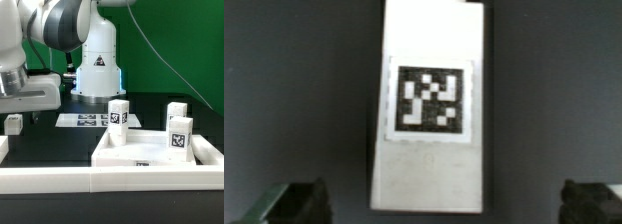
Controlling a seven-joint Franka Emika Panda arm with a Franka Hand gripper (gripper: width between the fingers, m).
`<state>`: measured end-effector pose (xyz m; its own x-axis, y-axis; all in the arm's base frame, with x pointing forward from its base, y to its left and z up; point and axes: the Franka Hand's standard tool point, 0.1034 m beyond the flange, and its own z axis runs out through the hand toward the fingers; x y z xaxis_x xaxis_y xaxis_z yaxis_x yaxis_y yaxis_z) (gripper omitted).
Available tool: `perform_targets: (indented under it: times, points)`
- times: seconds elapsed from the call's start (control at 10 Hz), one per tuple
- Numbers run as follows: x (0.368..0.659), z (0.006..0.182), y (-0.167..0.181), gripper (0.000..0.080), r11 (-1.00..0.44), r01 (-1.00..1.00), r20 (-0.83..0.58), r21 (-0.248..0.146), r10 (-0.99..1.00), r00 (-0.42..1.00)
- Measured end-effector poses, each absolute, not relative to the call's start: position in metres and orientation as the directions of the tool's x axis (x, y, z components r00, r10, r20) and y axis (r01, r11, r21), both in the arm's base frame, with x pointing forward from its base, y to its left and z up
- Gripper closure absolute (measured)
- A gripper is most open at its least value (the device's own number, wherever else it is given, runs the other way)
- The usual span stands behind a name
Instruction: Assemble square table
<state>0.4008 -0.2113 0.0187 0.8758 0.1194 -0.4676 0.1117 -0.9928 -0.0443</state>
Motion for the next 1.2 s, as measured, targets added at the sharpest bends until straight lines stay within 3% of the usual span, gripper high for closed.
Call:
perform_targets:
  times: [0.3, 0.5, 0.8, 0.9, 1.0, 1.2]
  points:
    - [0.399, 0.014, -0.213, 0.0151, -0.994, 0.103, -0.595, -0.046, 0.110, 0.796]
    - [0.396, 0.014, -0.213, 0.0151, -0.994, 0.085, -0.682, -0.069, 0.110, 0.723]
    - [0.398, 0.010, -0.214, 0.0151, -0.994, 0.091, -0.688, -0.067, 0.113, 0.717]
    - [0.398, 0.008, -0.215, 0.0151, -0.994, 0.094, -0.691, -0.049, 0.102, 0.716]
    - [0.395, 0.006, -0.215, 0.0151, -0.997, 0.080, -0.712, 0.010, 0.049, 0.700]
    - [0.393, 0.005, -0.212, 0.0151, -0.998, 0.067, -0.723, 0.023, 0.029, 0.690]
